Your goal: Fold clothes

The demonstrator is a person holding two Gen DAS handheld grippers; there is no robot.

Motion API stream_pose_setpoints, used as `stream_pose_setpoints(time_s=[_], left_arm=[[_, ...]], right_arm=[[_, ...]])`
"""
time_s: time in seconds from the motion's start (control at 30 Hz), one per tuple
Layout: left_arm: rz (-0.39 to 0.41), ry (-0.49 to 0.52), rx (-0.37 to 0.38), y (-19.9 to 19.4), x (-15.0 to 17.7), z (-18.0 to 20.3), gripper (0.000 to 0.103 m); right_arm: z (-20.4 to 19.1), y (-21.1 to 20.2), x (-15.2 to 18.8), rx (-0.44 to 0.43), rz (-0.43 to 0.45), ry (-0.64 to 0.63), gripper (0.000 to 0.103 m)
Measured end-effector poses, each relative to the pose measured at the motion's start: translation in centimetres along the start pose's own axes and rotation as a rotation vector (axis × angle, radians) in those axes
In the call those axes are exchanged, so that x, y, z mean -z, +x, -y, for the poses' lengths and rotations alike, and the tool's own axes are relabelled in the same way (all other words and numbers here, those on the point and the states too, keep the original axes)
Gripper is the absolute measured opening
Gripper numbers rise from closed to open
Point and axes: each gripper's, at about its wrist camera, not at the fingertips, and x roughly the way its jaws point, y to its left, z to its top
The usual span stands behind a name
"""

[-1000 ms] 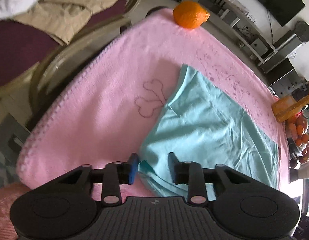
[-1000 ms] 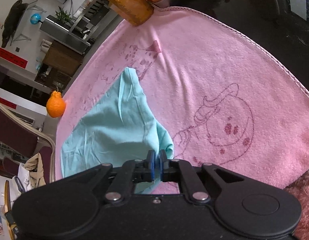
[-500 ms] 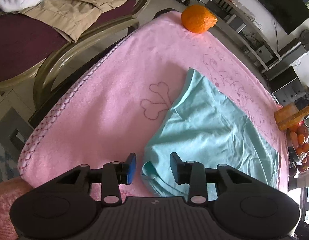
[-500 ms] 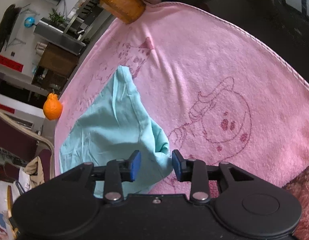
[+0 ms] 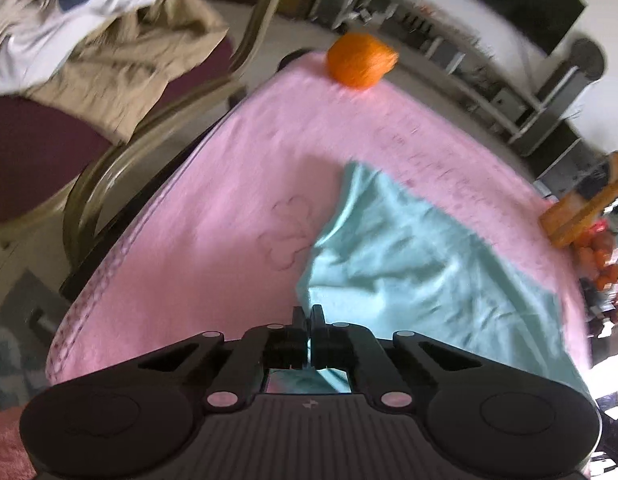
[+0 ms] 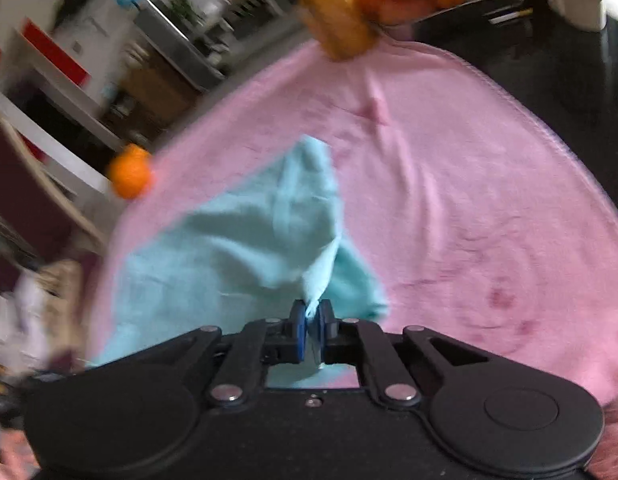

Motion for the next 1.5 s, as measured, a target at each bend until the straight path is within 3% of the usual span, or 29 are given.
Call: stream_pose_setpoints(time_s=[0.07, 0.13, 0.23, 0.33, 0.43, 0.57, 0.67, 0.73, 0.77, 0.87, 0.93, 1.03, 1.2, 1.27, 1.4, 1.5], left_arm=[[0.020, -0.026, 0.073, -1.1, -0.5, -0.3, 0.000], [0.038, -0.045, 0.132, -2.3, -0.8, -0.6, 0.000], [0.047, -0.042, 0.148, -3.5, -0.9, -0.8, 0.000], [-0.015, -0.026, 0.074, -2.6, -0.5, -0.9, 0.000], [-0.131, 0.020, -0.064, 0.0, 0.7, -0.5, 0.000], [-0.175, 0.193, -0.241, 2.5, 2.3, 1.7, 0.007], [-0.105, 0.268, -0.321, 1.4, 2.4, 2.6, 0.018], [-0.060, 0.263, -0.333, 0.3, 2.0, 2.4, 0.018], [-0.037, 0.259, -0.337, -0.3, 1.8, 2.3, 0.018], [0.055, 0.250, -0.258, -2.5, -0.1, 3.0, 0.019], [0.110, 0.265, -0.200, -3.7, -1.5, 4.2, 0.030], [0.155, 0.295, -0.165, -3.9, -3.8, 6.2, 0.032], [0.158, 0.317, -0.146, -0.9, -8.0, 8.5, 0.032], [0.124, 0.293, -0.121, 1.0, -9.1, 8.2, 0.033], [0.000, 0.151, -0.052, 6.5, -10.5, 5.5, 0.031], [-0.089, 0.061, -0.044, 9.5, -11.1, 4.1, 0.026]], right_arm=[[1.4, -0.7, -0.5, -0.131, 0.014, 0.138, 0.006], [2.5, -1.4, -1.0, -0.169, 0.034, 0.219, 0.006], [4.2, -2.4, -1.6, -0.225, 0.064, 0.340, 0.006], [4.7, -2.3, -1.6, -0.112, 0.038, 0.340, 0.006], [4.7, -0.9, -1.3, 0.013, -0.038, 0.307, 0.006], [2.4, 1.3, -0.5, 0.195, -0.081, 0.145, 0.007], [1.1, 2.1, -0.2, 0.273, -0.093, 0.042, 0.015], [1.1, 0.8, -0.4, 0.247, -0.045, 0.056, 0.027], [1.1, 0.1, -0.4, 0.234, -0.021, 0.063, 0.028], [1.1, -2.0, -1.2, 0.133, 0.042, 0.119, 0.029], [-0.4, -3.1, -2.4, 0.055, 0.074, 0.105, 0.030], [-3.6, -4.2, -4.5, -0.034, 0.120, 0.040, 0.034], [-4.9, -0.9, -8.1, -0.037, 0.143, 0.006, 0.036], [-5.5, 0.4, -9.6, -0.039, 0.152, -0.008, 0.036], [-6.5, 3.0, -12.4, -0.041, 0.171, -0.035, 0.037], [-2.9, 6.4, -12.2, -0.020, 0.147, 0.039, 0.036]])
